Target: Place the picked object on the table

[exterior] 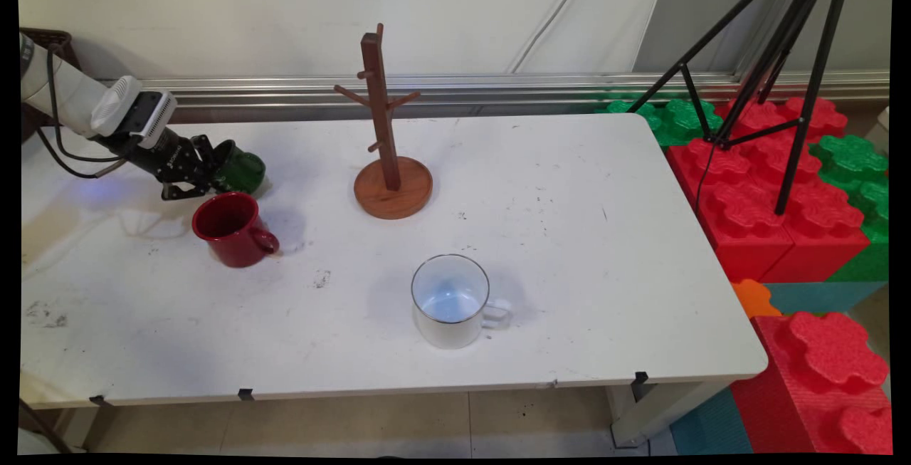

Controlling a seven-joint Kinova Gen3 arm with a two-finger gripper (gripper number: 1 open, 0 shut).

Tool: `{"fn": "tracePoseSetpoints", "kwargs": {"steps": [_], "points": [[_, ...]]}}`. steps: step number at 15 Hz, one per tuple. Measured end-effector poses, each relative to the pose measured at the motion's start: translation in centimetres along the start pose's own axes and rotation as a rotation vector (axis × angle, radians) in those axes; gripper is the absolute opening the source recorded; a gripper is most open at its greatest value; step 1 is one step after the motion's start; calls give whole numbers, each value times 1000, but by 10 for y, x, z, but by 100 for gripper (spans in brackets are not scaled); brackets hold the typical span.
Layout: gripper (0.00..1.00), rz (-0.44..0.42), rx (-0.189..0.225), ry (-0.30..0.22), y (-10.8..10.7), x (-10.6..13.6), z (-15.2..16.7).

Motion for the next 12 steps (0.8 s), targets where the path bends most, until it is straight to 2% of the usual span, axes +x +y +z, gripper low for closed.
{"fn": "tracePoseSetpoints", "kwargs": {"steps": [5, 6, 8, 9, 12], "points": [[0, 4, -6, -6, 3, -1, 4], [100, 4, -6, -5, 3, -1, 5], [100, 3, -6, -2, 4, -1, 5], [100, 20, -12, 5, -5, 9, 11], [100, 18, -11, 9, -3, 9, 10]]}}
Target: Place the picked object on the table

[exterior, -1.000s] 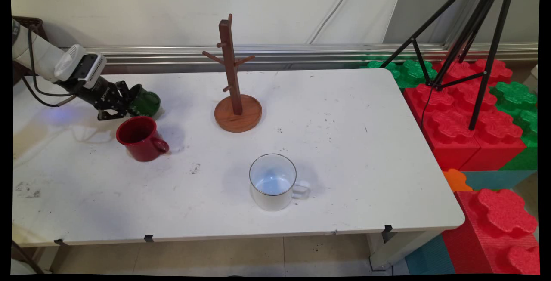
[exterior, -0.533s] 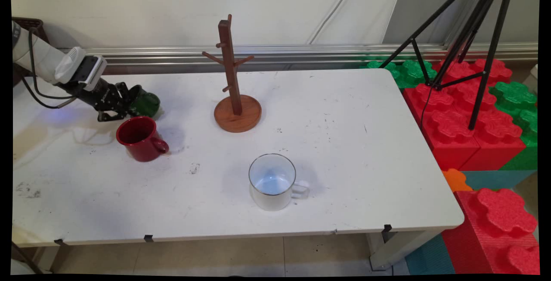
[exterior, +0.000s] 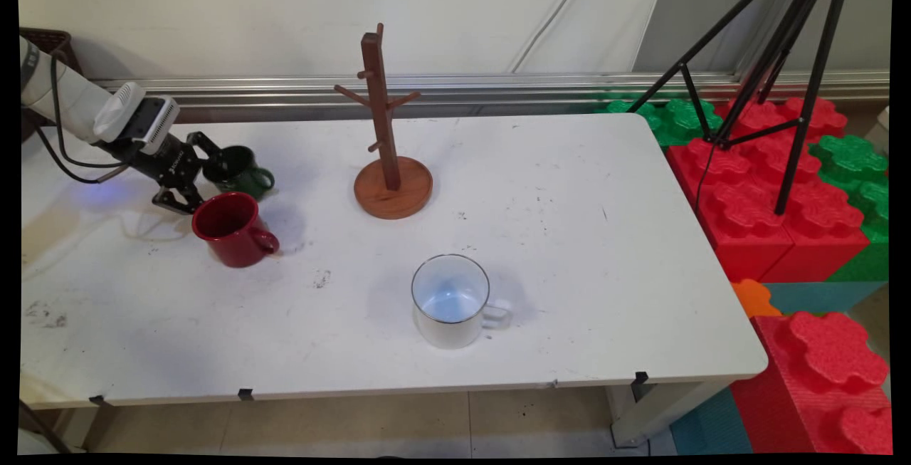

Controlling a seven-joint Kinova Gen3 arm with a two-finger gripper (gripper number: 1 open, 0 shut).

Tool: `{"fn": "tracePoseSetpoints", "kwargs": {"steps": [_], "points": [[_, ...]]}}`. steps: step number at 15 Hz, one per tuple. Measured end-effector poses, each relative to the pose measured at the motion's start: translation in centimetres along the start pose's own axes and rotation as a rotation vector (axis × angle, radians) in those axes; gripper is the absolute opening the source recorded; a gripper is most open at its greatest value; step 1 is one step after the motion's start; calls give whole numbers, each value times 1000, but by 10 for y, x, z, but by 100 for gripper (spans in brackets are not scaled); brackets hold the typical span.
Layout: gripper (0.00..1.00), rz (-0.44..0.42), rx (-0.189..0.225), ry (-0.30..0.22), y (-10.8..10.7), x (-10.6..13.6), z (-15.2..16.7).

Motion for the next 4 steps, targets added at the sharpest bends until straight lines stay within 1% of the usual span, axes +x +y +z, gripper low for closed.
{"fn": "tracePoseSetpoints", "kwargs": {"steps": [4], "points": [[100, -5, 5, 8, 0, -1, -3]]}}
